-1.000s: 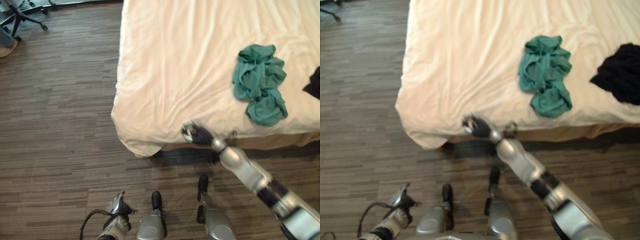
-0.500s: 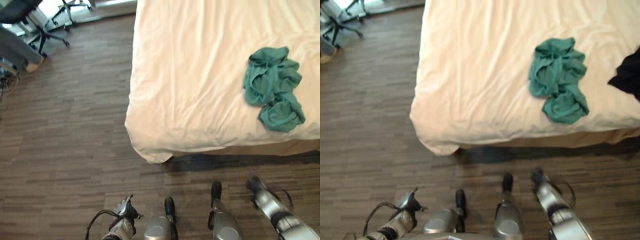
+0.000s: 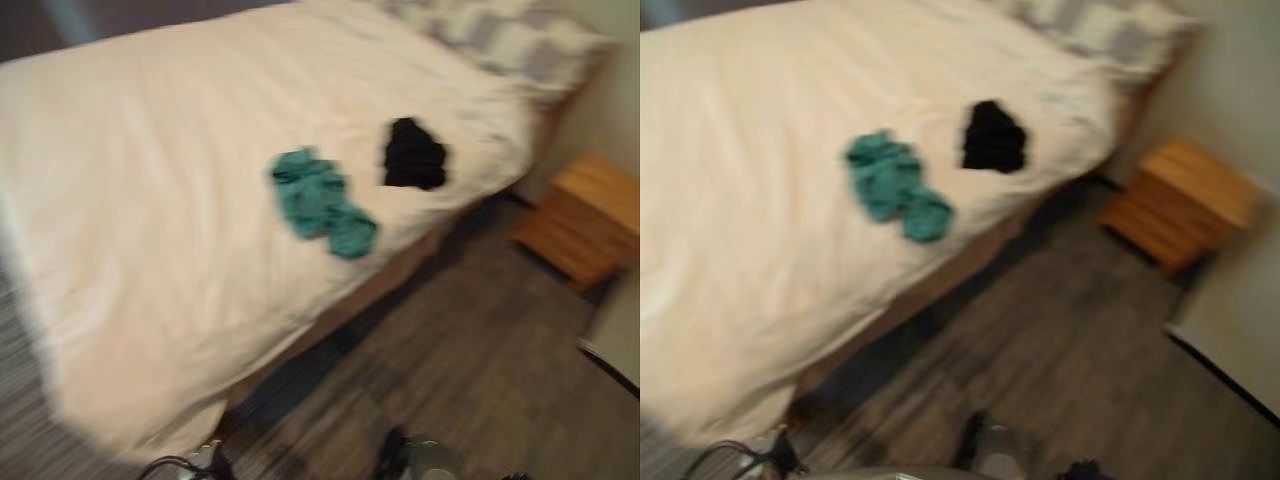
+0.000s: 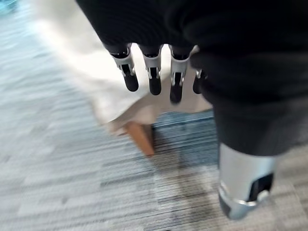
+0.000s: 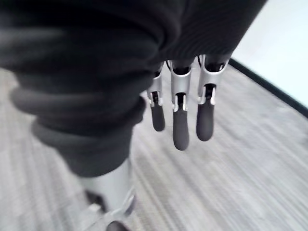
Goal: Tidy up the quilt and then pick up the clothes from the bed and put them into the laundry hamper.
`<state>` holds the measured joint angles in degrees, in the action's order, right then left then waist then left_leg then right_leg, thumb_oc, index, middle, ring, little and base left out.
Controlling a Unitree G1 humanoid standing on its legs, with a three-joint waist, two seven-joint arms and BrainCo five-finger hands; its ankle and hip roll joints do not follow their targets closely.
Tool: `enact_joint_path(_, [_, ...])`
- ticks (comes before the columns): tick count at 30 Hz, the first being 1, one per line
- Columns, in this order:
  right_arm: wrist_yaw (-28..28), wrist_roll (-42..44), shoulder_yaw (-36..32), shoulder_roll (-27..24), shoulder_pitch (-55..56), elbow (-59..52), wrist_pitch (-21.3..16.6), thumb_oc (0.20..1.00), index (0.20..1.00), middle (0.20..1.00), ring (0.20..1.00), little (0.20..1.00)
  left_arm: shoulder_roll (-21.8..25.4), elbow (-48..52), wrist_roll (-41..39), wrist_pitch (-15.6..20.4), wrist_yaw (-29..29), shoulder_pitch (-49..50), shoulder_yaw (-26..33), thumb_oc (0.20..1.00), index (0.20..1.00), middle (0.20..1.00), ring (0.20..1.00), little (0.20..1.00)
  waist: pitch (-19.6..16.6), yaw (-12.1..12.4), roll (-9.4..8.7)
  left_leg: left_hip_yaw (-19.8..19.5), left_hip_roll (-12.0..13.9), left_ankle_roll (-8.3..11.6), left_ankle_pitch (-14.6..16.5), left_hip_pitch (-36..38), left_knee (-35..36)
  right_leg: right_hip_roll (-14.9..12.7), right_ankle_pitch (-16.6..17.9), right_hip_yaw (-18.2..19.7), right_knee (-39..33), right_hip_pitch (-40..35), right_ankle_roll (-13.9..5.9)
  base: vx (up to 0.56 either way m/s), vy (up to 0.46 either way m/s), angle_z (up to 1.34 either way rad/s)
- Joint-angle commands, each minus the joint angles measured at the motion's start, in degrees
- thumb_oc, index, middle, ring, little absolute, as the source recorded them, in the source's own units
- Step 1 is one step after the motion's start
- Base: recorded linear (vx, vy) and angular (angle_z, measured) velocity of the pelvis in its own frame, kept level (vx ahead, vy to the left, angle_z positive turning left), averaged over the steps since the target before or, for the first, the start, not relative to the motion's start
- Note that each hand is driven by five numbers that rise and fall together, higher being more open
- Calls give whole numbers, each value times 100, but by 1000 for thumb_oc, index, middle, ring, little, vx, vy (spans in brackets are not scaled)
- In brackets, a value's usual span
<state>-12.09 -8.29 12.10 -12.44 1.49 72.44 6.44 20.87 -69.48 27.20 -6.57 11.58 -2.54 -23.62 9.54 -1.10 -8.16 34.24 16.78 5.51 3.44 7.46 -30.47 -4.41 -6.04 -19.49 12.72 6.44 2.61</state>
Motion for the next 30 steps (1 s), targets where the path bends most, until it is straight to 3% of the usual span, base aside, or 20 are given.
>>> enact_joint_path(1, [-41, -112, 317, -635, -417, -135, -88, 1000, 1000, 1000, 1000, 1000, -499, 180, -154, 275, 233, -931, -34, 1000, 1000, 1000, 1000, 1000, 552, -68, 314, -1390, -735, -13, -49, -949, 741, 13, 207, 613, -1286, -608, -776, 3, 188, -218])
enact_joint_path(2, [-57, -209, 471, -656, -454, -204, -84, 1000, 1000, 1000, 1000, 1000, -587, 204, -235, 312, 349, -988, -75, 1000, 1000, 1000, 1000, 1000, 557, 75, 305, -2456, -1253, -144, 407, -1070, 1295, 51, 211, 1273, -1320, -620, -870, 1, 182, -145])
enact_joint_path(3, [-57, -210, 470, -655, -456, -205, -83, 1000, 1000, 1000, 1000, 1000, -586, 202, -235, 313, 350, -991, -75, 1000, 1000, 1000, 1000, 1000, 551, 77, 293, -2450, -1266, -148, 382, -1070, 1322, 39, 219, 1278, -1323, -608, -871, 87, 207, -223])
enact_joint_path(5, [-91, -290, 574, -702, -493, -231, -91, 1000, 1000, 1000, 1000, 1000, -644, 158, -198, 320, 386, -1059, -181, 1000, 1000, 1000, 1000, 1000, 531, 166, 376, -3374, -1514, -149, 305, -1077, 2041, 138, 230, 1818, -1378, -670, -930, 95, 166, -210])
enact_joint_path(6, [-107, -323, 548, -725, -494, -236, -98, 1000, 1000, 1000, 1000, 1000, -657, 138, -145, 318, 369, -1050, -185, 1000, 1000, 1000, 1000, 1000, 504, 168, 424, -3640, -1594, -190, 292, -924, 2368, 202, 227, 1992, -1365, -700, -941, 93, 154, -84])
enact_joint_path(8, [-139, -300, 492, -716, -460, -246, -143, 1000, 1000, 1000, 1000, 1000, -684, 95, -80, 318, 383, -1075, -179, 1000, 1000, 1000, 1000, 1000, 488, 105, 472, -3555, -1556, -190, 212, -798, 2589, 273, 228, 2104, -1363, -727, -932, 55, 111, -142])
enact_joint_path(9, [-117, -204, 396, -640, -311, -303, -169, 1000, 1000, 1000, 1000, 1000, -678, 68, 50, 284, 336, -1049, -210, 1000, 1000, 1000, 1000, 1000, 350, -47, 536, -3223, -1453, -232, 54, -369, 3241, 375, 302, 2387, -1422, -718, -949, 78, 169, -137])
enact_joint_path(10, [-161, -137, 363, -607, -260, -288, -178, 1000, 1000, 1000, 1000, 1000, -702, 40, 47, 287, 329, -1020, -213, 1000, 1000, 1000, 1000, 1000, 268, -108, 547, -3175, -1488, -265, -39, -223, 3457, 385, 346, 2424, -1403, -677, -971, 124, 252, -81])
enact_joint_path(14, [-157, -9, 267, -504, -68, -245, -187, 1000, 1000, 1000, 1000, 1000, -749, 36, 74, 304, 282, -912, -196, 1000, 1000, 1000, 1000, 1000, 95, -240, 586, -3000, -1556, -291, 0, -103, 3547, 347, 357, 2530, -1459, -727, -988, 47, 102, -22])
enact_joint_path(15, [-164, -21, 264, -487, -64, -193, -179, 1000, 1000, 1000, 1000, 1000, -768, 51, 41, 320, 270, -885, -192, 1000, 1000, 1000, 1000, 1000, 78, -247, 597, -3003, -1568, -295, -7, -106, 3547, 316, 355, 2481, -1476, -749, -987, 22, 65, -5])
enact_joint_path(16, [43, 767, 164, -195, -545, -37, -192, 1000, 1000, 1000, 1000, 1000, -502, -76, -950, 250, 294, -979, 440, 1000, 1000, 1000, 1000, 1000, 439, -63, 397, -2678, -1688, -472, -119, -284, 3547, 77, 420, 2049, -1061, -175, -1207, 15, 36, 2])
enact_joint_path(21, [85, 673, 178, -122, -476, 56, -198, 1000, 1000, 1000, 1000, 1000, -710, -195, -1351, 357, 261, -706, 685, 1000, 1000, 1000, 1000, 1000, 200, -84, 521, -2656, -1632, -387, -22, -82, 3547, 21, 449, 1711, -950, -407, -1136, 276, -104, 5])
enact_joint_path(26, [82, 794, 131, -152, -531, 36, -249, 1000, 1000, 1000, 1000, 1000, -760, -234, -1537, 428, 205, -500, 757, 1000, 1000, 1000, 1000, 1000, 214, -27, 541, -2569, -1517, -214, -15, 154, 3540, 59, 442, 1443, -1319, -712, -1037, 274, -203, 3])
enact_joint_path(28, [122, 691, 201, -193, -524, 77, -273, 1000, 1000, 1000, 1000, 1000, -763, -338, -1520, 462, 201, -437, 811, 1000, 1000, 1000, 1000, 1000, 269, 29, 528, -2502, -1415, -102, 54, 30, 2807, 59, 413, 1360, -1489, -909, -965, 228, -229, -19])
enact_joint_path(29, [124, 590, 285, -258, -541, 46, -283, 1000, 1000, 1000, 1000, 1000, -765, -295, -1582, 476, 215, -433, 822, 1000, 1000, 1000, 1000, 1000, 426, 89, 475, -2490, -1229, 63, -361, -424, 1685, 65, 331, 1345, -1585, -1112, -815, 199, -232, -31])
enact_joint_path(30, [125, 589, 284, -258, -543, 47, -283, 1000, 1000, 1000, 1000, 1000, -765, -295, -1582, 475, 215, -435, 823, 1000, 1000, 1000, 1000, 1000, 425, 78, 486, -2509, -1210, 71, -332, -465, 1620, 81, 334, 1332, -1587, -1108, -808, 156, -228, -14])
